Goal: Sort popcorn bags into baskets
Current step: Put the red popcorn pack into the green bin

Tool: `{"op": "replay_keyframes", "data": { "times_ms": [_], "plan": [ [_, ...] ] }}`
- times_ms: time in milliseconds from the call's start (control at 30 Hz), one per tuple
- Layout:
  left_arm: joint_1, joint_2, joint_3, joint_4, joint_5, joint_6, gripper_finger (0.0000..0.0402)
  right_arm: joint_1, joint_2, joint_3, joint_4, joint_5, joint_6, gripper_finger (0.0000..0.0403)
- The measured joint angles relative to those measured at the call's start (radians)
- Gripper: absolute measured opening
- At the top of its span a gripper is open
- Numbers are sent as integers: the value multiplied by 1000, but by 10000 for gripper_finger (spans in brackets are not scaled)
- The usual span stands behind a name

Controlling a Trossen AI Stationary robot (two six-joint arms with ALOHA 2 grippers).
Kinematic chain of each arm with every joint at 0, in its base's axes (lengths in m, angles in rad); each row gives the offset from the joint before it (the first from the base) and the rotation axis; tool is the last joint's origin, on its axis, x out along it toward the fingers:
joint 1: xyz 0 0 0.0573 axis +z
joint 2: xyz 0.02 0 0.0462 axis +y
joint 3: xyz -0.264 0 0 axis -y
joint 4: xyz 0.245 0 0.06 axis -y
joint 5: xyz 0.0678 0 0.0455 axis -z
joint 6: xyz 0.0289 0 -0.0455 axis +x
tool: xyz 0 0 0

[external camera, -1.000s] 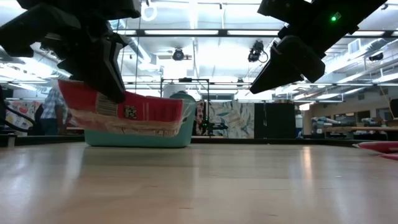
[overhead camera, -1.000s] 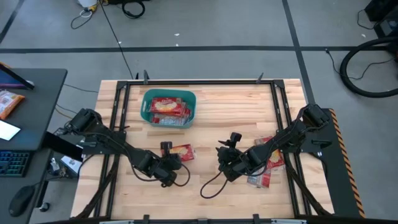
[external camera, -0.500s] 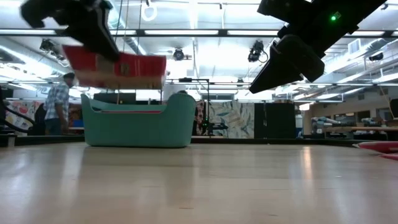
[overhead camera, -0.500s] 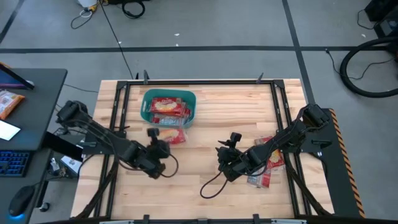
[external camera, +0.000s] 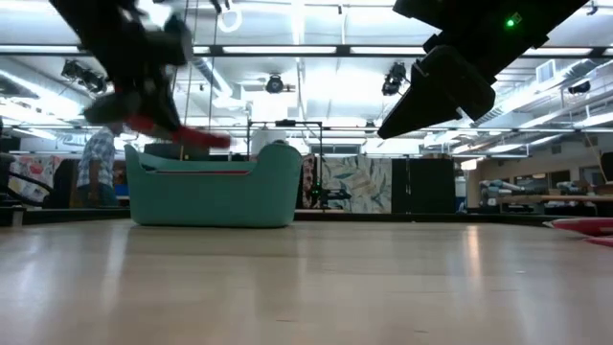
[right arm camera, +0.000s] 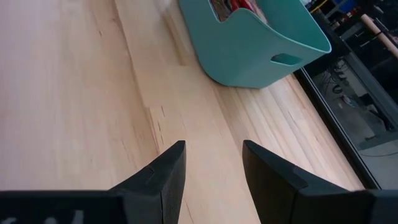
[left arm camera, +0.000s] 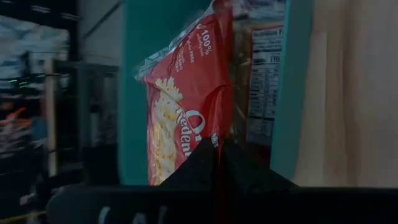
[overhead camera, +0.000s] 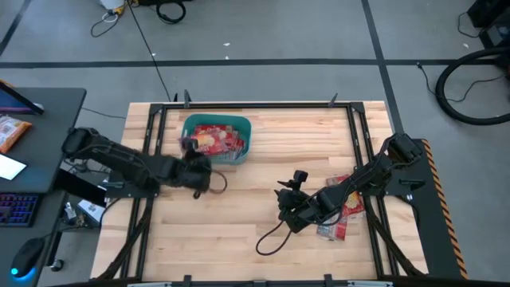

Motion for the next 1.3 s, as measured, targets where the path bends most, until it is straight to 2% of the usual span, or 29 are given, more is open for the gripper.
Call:
{"op": "replay_keyframes", "data": {
  "times_ms": [167,333,467,633,767,900,1000,1133,1300],
  "plan": [
    [160,-54,-99,257,131,281,18,0,0,-2,5,0,-7,165],
    [282,-60,-109,362,192,474,18,0,0,-24,15,0,-7,165],
    [374,-60,-109,391,286,492,42,0,0,-41,22,-1,-7,165],
    [447,-60,-109,446,237,451,95,0,0,-44,22,-2,-7,165],
    [417,-60,-95,458,240,407,135,0,0,-44,13,-8,-8,165],
    [329,-60,-46,461,252,316,150,1,-5,-44,-46,-62,-3,165],
    [252,-60,-11,462,343,228,149,2,-40,-44,-173,-161,103,165],
    [160,-60,11,472,509,91,145,2,-102,-44,-385,-353,295,165],
    [70,-60,11,458,538,-36,144,-9,-158,-44,-687,-590,542,165]
  ]
}}
